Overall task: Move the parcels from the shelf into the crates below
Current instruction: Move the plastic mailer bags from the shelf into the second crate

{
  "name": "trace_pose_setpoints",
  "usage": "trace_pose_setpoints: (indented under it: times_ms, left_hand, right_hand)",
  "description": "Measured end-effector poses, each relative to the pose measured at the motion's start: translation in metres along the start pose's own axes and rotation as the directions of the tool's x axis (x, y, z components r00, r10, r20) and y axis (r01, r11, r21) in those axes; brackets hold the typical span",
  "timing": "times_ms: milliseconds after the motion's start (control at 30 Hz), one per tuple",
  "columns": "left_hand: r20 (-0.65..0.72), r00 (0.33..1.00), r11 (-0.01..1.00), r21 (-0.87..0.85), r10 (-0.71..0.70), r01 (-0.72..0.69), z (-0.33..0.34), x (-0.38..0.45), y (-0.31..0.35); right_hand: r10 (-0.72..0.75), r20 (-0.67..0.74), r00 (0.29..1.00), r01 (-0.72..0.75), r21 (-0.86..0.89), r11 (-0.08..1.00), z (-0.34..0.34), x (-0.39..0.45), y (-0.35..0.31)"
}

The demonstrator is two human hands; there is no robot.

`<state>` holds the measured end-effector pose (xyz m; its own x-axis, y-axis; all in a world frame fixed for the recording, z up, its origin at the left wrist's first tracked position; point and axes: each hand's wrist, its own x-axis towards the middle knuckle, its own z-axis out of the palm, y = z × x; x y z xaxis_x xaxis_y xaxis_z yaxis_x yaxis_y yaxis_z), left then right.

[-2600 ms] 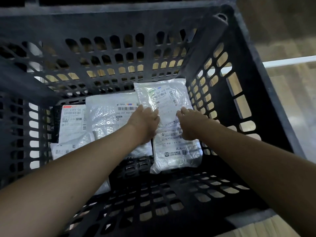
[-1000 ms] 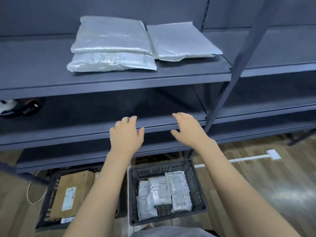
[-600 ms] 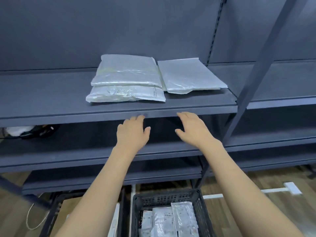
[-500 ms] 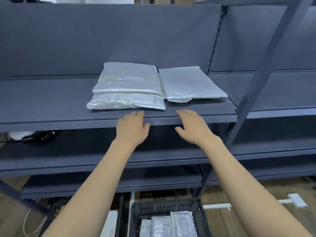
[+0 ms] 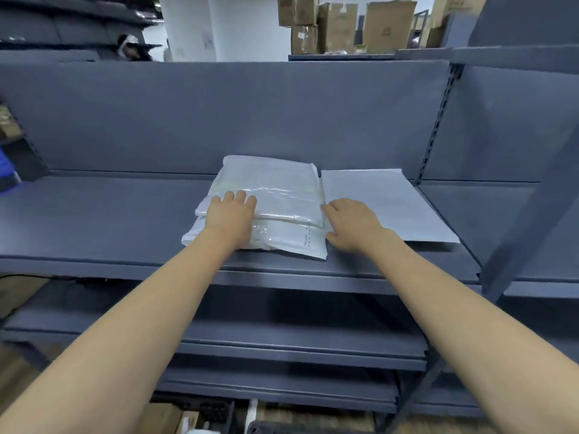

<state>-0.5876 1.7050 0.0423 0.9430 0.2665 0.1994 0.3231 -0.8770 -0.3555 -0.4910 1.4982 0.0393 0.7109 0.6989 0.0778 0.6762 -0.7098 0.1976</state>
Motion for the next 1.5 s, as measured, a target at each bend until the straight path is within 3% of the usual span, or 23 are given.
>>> trace_pose_setpoints:
  times_ms: [233,367,667,833,967,1100,1233,1333,1433,1500]
  left_hand:
    - [0.085,0.996,0.991,0.137,-0.012,0.0,0.029,0.036,-0.024]
    - [0.179,0.983,0.993,0.12,-0.034,0.012,0.035,0.048,-0.028]
    - [0.081,0.996,0.988,0.15,0.025,-0.037,0.028,0.026,-0.029]
    - [-0.04,0.999,0.996,-0.078,-0.033,0.029,0.03,-0.027,-0.024]
    - [-0.158,0.972,0.904,-0.416,-0.172,0.092,0.04,-0.075,-0.019]
    - [-0.238,0.946,0.865,-0.496,-0.219,0.076,0.05,-0.115,-0.009]
    - [-0.282,0.942,0.855,-0.519,-0.181,0.009,0.058,-0.145,0.004]
    - [-0.195,0.97,0.826,-0.563,-0.147,0.012,0.061,-0.157,0.011]
    - [-0.193,0.973,0.814,-0.581,-0.125,-0.011,0.061,-0.161,0.011]
    - [-0.24,0.966,0.814,-0.577,-0.099,-0.06,0.056,-0.163,0.009]
  right_hand:
    - [-0.065,0.038,0.997,0.069,-0.107,0.992,0.017,0.057,-0.012]
    - [-0.025,0.103,0.994,0.03,-0.051,0.998,0.026,0.07,-0.012]
    - [-0.008,0.007,1.0,0.007,0.095,0.995,0.014,0.044,-0.024]
    - [0.032,-0.028,0.999,-0.024,0.235,0.972,0.017,-0.006,-0.035]
    - [0.116,-0.053,0.992,-0.084,0.413,0.907,0.026,-0.051,-0.048]
    - [0.175,-0.038,0.984,-0.132,0.505,0.853,0.03,-0.088,-0.06]
    - [0.102,0.01,0.995,-0.096,0.421,0.902,0.038,-0.105,-0.064]
    - [0.056,0.035,0.998,-0.063,0.267,0.962,0.043,-0.103,-0.066]
    - [0.058,-0.037,0.998,-0.05,0.186,0.981,0.041,-0.094,-0.072]
    - [-0.007,-0.122,0.993,0.035,0.226,0.974,0.039,-0.087,-0.084]
